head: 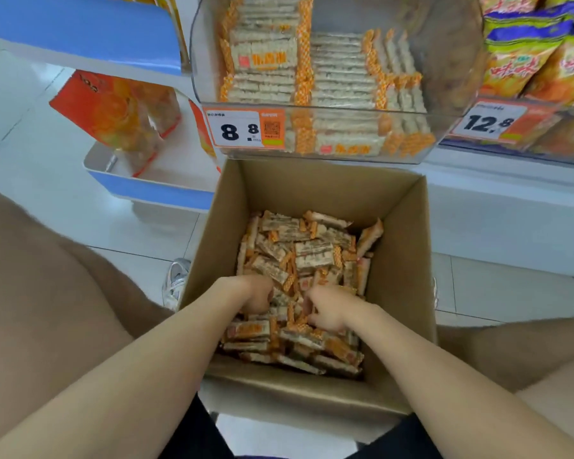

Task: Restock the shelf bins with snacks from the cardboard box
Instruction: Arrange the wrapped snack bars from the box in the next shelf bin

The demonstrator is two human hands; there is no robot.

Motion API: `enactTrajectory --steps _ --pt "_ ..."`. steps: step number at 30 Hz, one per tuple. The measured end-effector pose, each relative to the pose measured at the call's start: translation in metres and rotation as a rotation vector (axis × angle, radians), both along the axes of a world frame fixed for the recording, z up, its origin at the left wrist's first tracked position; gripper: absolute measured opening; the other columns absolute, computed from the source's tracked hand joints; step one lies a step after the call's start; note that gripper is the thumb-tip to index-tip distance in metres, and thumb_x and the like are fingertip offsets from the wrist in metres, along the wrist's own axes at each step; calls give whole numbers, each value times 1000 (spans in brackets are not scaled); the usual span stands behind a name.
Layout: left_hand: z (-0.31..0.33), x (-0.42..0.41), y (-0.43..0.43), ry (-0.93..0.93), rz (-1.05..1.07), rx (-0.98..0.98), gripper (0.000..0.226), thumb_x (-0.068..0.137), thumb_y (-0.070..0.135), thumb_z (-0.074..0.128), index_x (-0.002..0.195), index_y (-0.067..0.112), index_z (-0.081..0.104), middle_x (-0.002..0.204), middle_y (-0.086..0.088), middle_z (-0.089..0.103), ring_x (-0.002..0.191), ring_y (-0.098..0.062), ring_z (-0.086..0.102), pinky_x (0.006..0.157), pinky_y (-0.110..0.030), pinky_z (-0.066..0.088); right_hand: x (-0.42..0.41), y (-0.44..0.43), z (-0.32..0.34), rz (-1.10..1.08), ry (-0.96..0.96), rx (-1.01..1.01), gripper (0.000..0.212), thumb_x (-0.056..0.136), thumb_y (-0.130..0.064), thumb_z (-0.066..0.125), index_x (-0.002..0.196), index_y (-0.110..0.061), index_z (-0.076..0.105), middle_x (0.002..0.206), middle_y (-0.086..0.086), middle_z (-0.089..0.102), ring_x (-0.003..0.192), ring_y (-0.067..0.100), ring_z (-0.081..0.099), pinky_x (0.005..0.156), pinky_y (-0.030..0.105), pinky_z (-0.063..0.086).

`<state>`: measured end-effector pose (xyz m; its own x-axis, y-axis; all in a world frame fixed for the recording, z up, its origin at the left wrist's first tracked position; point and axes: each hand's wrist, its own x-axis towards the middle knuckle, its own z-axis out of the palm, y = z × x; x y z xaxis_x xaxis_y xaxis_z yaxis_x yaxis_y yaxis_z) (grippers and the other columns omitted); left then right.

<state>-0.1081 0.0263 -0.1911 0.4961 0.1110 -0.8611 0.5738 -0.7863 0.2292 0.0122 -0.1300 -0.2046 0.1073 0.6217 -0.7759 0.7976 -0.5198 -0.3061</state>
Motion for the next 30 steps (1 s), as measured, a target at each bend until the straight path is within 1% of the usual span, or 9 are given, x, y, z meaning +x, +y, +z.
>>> enactTrajectory --steps 2,4,6,10,14,18,20,26,30 --pt "-14 -2 -4 48 12 -22 18 103 20 53 120 18 57 113 -5 59 94 -21 55 81 -31 48 -7 2 -9 26 -1 -2 28 102 -32 64 119 -10 64 154 22 44 130 40 53 81 36 52" --pt "-26 -3 -8 97 36 -20 42 104 24 49 146 19 49 144 -9 53 122 -27 54 103 -38 47 -13 1 -15 53 22 -25 33 100 -37 67 119 -11 59 140 20 53 108 33 60 67 33 45" --pt "-39 -8 -8 153 55 -7 52 103 22 46 154 19 42 158 -9 42 138 -31 47 111 -43 45 -18 -3 -20 65 26 -49 36 99 -31 71 125 -11 56 131 14 58 105 30 61 69 33 45" --pt "-52 -13 -7 238 19 -2 58 97 18 60 152 24 42 158 -7 42 133 -32 50 104 -46 52 -22 -10 -29 22 51 -71 46 99 -18 68 139 -12 48 123 10 59 106 29 60 77 37 53" --pt "-56 -17 -6 277 -44 33 69 92 18 76 151 22 41 153 -8 46 129 -34 55 100 -49 56 -6 -6 -19 -169 167 -106 47 102 -4 51 147 -15 48 97 3 57 72 18 53 53 29 40" --pt "-55 -16 -7 262 -67 32 57 95 8 71 147 19 49 150 -10 49 125 -34 57 97 -48 59 8 -8 -8 -226 134 -134 47 102 7 41 139 -16 57 140 10 53 67 15 50 47 28 36" --pt "-53 -16 -7 271 -98 12 54 95 12 73 145 18 52 151 -8 49 125 -33 58 98 -48 58 8 -11 -8 -239 108 -141 46 102 8 38 137 -16 56 134 13 56 61 19 45 47 32 33" --pt "-45 -19 -7 260 -51 -38 41 100 2 54 134 23 62 151 -6 48 101 -27 64 93 -44 60 8 -6 0 -409 108 -15 42 108 0 35 148 -6 42 94 14 60 59 20 38 52 35 31" --pt "-40 -21 -4 318 46 -166 32 98 13 63 125 28 70 143 -5 59 106 -24 69 87 -41 61 14 -5 19 -437 72 146 36 115 -34 33 116 -7 56 81 6 56 63 20 48 61 38 40"
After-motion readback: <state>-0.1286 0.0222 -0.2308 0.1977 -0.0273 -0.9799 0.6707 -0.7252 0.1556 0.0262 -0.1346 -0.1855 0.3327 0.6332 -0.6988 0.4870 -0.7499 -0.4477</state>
